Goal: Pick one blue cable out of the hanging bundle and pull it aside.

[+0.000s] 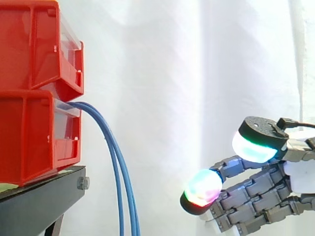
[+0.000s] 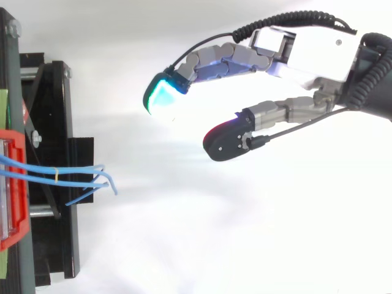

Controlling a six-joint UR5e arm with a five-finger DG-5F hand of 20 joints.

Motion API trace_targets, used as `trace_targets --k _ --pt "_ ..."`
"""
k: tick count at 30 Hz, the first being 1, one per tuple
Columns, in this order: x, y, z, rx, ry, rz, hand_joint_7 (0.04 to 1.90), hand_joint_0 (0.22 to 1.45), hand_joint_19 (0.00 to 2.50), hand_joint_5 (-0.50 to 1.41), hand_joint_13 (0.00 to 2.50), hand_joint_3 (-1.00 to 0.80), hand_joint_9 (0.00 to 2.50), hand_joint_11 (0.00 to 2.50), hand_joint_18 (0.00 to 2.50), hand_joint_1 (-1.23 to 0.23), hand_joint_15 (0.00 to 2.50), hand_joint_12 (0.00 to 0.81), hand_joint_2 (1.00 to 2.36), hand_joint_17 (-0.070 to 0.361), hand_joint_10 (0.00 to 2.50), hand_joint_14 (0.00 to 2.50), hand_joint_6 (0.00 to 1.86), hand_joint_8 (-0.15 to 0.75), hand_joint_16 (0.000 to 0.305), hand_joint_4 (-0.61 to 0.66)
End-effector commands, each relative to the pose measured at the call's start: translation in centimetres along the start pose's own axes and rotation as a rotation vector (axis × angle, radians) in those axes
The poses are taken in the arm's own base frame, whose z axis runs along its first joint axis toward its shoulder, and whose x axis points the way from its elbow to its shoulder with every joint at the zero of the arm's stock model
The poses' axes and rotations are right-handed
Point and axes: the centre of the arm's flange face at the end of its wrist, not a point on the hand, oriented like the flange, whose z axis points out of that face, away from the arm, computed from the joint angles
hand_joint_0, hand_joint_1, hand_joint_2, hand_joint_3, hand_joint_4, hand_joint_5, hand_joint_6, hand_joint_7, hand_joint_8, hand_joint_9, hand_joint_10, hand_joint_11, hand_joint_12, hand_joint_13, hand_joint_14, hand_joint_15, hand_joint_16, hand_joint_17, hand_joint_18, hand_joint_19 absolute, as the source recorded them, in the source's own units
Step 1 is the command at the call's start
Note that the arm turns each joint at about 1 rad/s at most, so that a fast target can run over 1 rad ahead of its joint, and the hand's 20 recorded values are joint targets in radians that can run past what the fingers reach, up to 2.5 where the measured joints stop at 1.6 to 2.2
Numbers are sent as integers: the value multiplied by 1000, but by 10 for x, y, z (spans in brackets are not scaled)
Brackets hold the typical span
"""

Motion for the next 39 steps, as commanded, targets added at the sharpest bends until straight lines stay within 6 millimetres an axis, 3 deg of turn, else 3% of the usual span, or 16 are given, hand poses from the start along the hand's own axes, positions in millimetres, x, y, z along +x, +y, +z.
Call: trace_targets --k 1,7,9,14,21,25,34,39 --pt "2 -2 3 -16 -18 1 708 549 247 -189 437 -465 646 103 329 -616 118 291 1003 95 3 5 502 275 42 282" --pt "4 -19 6 16 -66 -28 708 548 247 -188 443 -464 654 105 331 -613 123 289 1003 95 3 5 502 277 42 282" --pt "13 -34 17 -8 -70 -2 711 548 247 -188 444 -463 657 105 332 -612 123 289 1003 95 4 5 502 278 42 284" --pt "29 -33 33 -52 -73 7 708 548 247 -188 447 -461 664 111 332 -610 124 290 1003 95 4 5 502 278 42 284" --pt "47 -52 58 -52 -64 16 706 548 249 -190 452 -460 661 118 334 -607 135 291 1003 95 4 5 502 279 42 278" --pt "57 -46 69 -69 -62 32 705 548 256 -191 455 -461 662 131 334 -606 139 291 1003 95 5 5 502 277 42 274" --pt "80 -37 67 -96 -54 21 705 546 275 -195 476 -468 653 141 351 -596 156 294 1002 96 4 6 502 279 43 270" --pt "94 -51 76 -115 -59 26 705 543 284 -196 485 -468 651 139 355 -590 161 295 1003 97 7 6 502 280 43 269"
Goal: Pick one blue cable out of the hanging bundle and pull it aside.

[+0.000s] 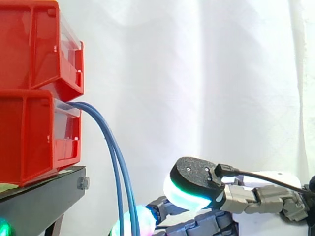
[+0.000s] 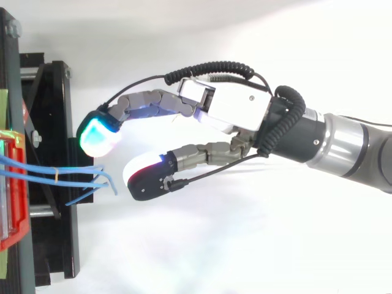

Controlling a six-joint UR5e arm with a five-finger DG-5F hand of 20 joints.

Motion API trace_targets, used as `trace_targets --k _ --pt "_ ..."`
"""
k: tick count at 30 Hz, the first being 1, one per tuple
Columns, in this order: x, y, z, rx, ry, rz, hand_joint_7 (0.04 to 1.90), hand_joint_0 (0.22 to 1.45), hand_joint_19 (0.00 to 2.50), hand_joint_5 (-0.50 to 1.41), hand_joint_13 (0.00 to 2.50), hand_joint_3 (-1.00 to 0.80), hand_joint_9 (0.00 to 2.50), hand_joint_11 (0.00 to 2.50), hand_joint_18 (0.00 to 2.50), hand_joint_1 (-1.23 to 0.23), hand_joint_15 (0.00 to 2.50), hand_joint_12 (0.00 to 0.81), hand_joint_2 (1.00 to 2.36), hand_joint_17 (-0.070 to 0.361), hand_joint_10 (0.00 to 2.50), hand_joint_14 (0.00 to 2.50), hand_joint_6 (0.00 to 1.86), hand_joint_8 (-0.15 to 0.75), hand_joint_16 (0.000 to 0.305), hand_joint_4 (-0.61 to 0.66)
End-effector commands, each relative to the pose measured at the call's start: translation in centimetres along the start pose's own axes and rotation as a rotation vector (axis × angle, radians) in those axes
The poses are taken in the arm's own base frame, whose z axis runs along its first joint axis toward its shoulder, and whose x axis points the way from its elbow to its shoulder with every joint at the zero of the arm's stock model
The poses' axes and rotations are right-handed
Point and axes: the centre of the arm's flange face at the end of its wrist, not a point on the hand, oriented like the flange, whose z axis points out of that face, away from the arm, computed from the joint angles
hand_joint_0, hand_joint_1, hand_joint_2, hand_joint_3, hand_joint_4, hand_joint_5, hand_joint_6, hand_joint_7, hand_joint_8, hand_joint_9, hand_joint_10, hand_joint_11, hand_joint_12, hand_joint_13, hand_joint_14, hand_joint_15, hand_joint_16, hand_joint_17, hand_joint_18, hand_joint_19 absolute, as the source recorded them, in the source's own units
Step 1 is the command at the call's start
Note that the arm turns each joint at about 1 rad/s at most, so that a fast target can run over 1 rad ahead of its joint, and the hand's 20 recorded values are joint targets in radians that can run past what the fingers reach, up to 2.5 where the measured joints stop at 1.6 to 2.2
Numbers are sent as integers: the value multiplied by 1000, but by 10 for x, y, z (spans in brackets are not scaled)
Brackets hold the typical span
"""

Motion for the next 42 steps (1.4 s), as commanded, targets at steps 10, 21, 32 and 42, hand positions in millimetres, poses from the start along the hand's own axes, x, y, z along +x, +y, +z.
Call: trace_targets --k 10,21,32,42 --pt "16 2 23 19 83 54 709 542 288 -196 497 -471 660 155 366 -589 176 297 1002 97 7 8 502 279 43 270" --pt "20 19 31 -11 85 66 730 537 302 -189 521 -481 673 169 381 -574 202 299 1001 98 8 8 502 277 44 278" --pt "20 27 31 -6 130 80 859 535 336 -151 556 -484 709 197 408 -568 233 300 1001 100 6 9 502 281 44 306" --pt "9 48 32 -7 124 81 990 541 347 -119 600 -478 752 216 439 -570 253 294 1002 99 10 10 503 287 44 305"
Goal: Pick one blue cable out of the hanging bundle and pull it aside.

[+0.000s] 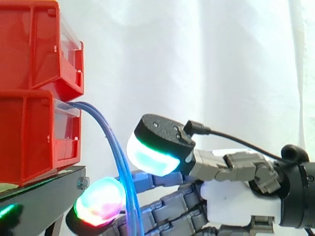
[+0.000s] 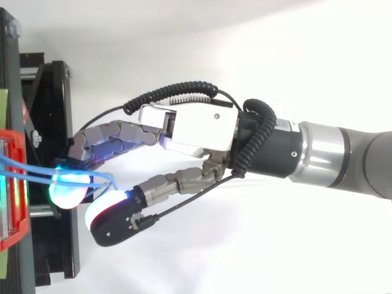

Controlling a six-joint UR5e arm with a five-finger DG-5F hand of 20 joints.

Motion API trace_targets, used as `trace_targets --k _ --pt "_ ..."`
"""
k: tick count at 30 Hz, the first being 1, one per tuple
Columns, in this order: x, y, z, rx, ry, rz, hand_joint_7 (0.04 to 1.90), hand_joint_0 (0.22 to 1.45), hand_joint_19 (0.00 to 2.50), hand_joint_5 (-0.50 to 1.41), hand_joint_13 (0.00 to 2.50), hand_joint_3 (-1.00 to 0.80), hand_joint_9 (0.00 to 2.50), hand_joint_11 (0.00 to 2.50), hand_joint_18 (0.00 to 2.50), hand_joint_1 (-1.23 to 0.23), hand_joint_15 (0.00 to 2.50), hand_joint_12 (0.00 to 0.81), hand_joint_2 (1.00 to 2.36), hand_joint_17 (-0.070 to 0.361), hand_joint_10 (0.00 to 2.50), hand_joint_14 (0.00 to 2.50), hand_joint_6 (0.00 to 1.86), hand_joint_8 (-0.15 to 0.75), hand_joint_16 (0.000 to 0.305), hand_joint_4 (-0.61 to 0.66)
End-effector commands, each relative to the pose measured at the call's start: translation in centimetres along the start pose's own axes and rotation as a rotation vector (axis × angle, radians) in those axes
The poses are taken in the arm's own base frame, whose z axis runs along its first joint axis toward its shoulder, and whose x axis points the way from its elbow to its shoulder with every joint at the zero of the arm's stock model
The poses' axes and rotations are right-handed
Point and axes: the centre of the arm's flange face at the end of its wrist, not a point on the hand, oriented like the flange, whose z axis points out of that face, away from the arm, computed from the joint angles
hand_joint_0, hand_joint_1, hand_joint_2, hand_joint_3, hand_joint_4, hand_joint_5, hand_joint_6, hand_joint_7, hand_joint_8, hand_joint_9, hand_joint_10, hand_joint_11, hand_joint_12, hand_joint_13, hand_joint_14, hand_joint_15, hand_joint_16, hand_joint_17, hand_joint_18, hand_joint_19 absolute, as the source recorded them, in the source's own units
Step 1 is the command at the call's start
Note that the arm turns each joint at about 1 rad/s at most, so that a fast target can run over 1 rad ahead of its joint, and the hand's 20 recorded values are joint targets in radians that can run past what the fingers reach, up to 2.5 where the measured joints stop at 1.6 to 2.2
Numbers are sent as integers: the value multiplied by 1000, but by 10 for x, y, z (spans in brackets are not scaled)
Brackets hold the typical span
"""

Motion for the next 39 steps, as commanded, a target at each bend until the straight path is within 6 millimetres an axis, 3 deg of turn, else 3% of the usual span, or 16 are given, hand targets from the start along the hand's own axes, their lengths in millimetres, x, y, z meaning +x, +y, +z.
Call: trace_targets --k 1,11,19,31,39 --pt "-6 12 -2 8 -2 -4 999 544 346 -116 609 -476 758 219 449 -573 256 294 1002 99 7 10 502 289 44 310" --pt "-17 22 -8 52 -3 -22 996 549 361 -111 633 -472 788 229 475 -579 266 291 1002 99 8 11 503 285 44 306" --pt "-14 0 -1 23 -11 -38 947 549 367 -120 641 -470 793 230 477 -580 273 290 1003 99 8 11 503 283 44 314" --pt "-14 1 2 -3 -21 -64 953 547 376 -119 648 -471 796 232 481 -580 275 290 1002 99 8 11 503 285 44 316" --pt "-15 1 2 3 -18 -47 1080 558 386 -96 678 -452 812 242 491 -578 295 289 1005 98 9 12 503 287 43 287"
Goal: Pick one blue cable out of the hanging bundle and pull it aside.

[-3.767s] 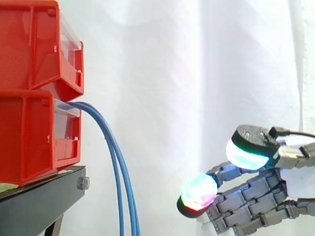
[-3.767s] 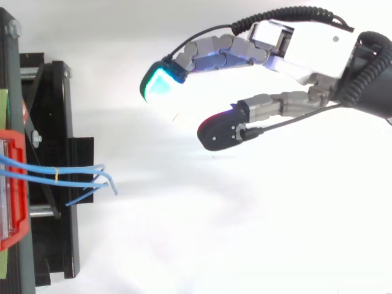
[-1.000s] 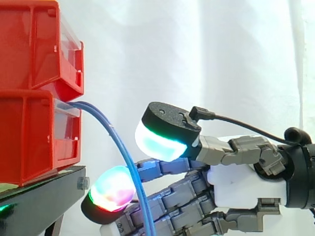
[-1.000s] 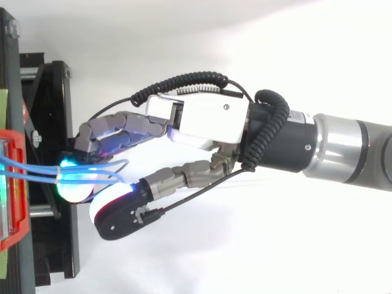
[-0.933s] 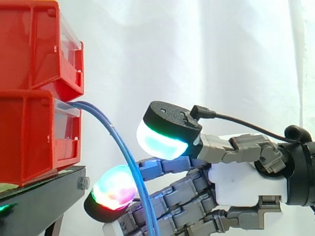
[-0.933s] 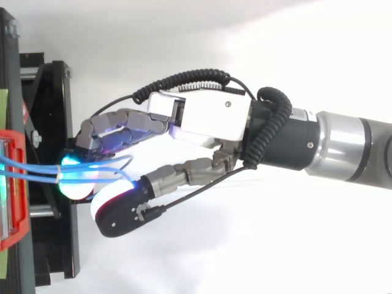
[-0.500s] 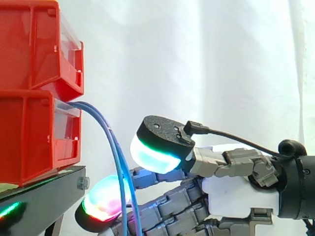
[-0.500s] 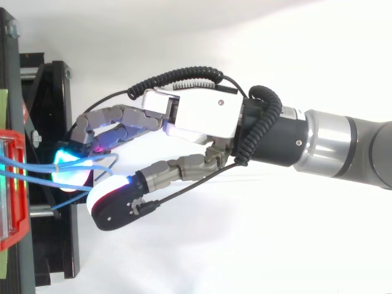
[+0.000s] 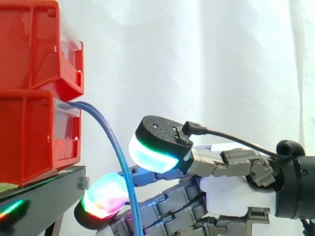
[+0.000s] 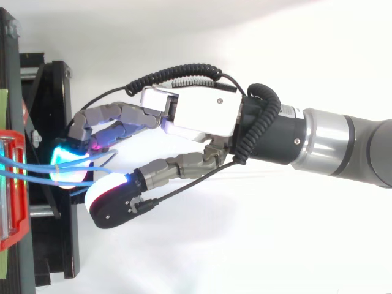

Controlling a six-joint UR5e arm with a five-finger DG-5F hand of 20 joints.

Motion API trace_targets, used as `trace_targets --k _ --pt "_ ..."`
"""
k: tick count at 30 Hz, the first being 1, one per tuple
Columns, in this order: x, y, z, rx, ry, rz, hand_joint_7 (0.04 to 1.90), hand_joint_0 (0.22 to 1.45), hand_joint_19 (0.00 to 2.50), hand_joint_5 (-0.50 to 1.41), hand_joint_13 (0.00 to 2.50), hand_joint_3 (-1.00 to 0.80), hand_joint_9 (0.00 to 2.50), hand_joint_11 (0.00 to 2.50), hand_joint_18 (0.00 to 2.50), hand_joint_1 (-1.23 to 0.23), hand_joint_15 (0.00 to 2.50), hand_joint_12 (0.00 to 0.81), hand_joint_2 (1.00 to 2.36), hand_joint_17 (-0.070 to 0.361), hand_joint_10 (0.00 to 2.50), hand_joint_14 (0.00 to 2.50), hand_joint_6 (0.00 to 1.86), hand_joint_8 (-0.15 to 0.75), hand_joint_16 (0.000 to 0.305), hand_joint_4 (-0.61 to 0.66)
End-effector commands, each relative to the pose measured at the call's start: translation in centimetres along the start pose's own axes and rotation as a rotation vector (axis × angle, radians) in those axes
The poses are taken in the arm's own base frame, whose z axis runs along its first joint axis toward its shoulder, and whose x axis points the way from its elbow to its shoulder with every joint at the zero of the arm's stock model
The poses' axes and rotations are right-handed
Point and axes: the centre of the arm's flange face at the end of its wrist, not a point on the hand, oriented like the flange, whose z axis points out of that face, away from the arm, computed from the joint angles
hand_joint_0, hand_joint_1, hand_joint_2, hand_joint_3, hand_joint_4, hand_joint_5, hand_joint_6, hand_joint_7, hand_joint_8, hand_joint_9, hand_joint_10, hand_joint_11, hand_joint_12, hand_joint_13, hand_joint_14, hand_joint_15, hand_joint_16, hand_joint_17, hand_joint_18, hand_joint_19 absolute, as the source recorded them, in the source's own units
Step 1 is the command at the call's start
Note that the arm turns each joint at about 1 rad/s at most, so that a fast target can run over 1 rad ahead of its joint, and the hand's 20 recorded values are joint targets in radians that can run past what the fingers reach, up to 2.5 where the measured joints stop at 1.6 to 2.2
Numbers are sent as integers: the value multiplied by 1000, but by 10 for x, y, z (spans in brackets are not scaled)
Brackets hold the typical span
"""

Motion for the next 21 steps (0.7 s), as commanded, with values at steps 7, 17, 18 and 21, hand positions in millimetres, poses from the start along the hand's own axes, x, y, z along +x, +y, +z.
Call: trace_targets --k 7,17,18,21 --pt "-3 13 5 -5 15 44 1241 564 386 -75 680 -441 830 254 505 -580 300 287 1005 97 9 12 501 288 43 224" --pt "-12 44 11 71 50 37 1136 569 391 -79 697 -471 847 280 531 -651 300 281 1002 95 10 12 595 290 42 206" --pt "-12 47 12 74 50 36 1112 569 398 -80 700 -471 849 281 532 -654 304 281 1002 95 10 12 610 289 42 202" --pt "-13 50 12 77 51 35 1062 569 396 -84 708 -468 855 276 537 -653 302 281 1003 95 12 12 643 290 42 194"
